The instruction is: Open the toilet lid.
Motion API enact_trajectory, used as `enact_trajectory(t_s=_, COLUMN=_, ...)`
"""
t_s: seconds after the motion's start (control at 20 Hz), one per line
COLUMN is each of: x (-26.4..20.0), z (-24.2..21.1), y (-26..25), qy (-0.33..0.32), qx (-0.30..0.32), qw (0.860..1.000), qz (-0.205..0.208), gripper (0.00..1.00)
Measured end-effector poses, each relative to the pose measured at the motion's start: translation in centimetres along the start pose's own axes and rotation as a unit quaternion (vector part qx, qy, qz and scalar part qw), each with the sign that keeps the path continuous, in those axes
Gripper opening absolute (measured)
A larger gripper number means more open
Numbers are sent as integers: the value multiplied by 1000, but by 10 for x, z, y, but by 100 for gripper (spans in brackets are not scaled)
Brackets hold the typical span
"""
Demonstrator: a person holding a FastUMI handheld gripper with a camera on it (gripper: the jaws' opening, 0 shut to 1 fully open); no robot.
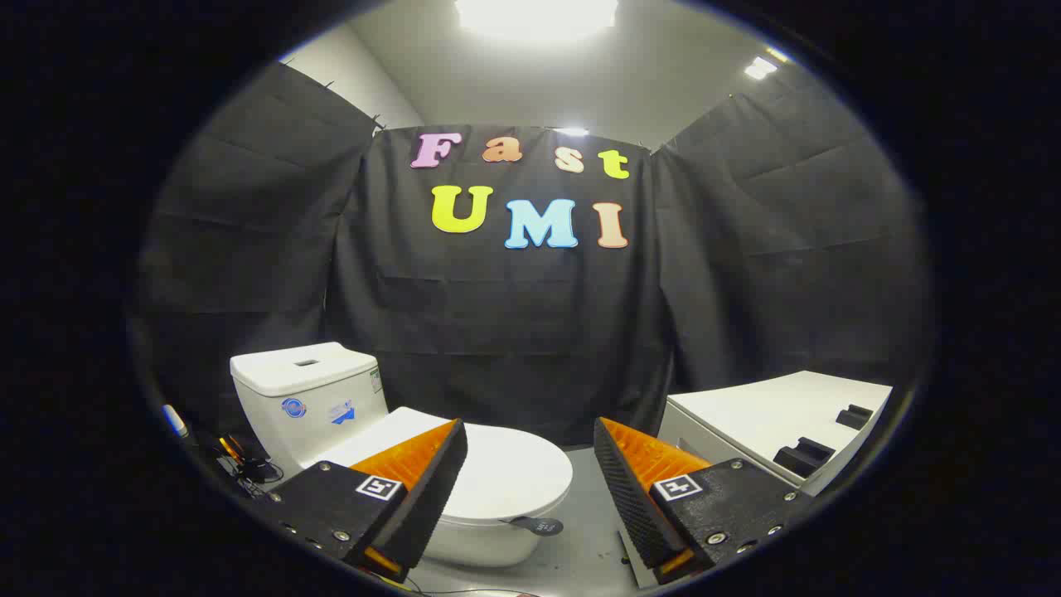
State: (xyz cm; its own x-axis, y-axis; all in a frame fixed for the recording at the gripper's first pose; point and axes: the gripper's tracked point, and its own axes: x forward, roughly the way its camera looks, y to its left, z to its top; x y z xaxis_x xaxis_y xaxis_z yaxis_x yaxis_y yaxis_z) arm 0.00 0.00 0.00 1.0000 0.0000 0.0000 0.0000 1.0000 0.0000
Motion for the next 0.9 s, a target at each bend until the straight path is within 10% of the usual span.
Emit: enact_trajectory(t_s=0.9, x=12, z=-2, y=-12, qy=-6, qx=32, qw=999, qz=-24, gripper=95)
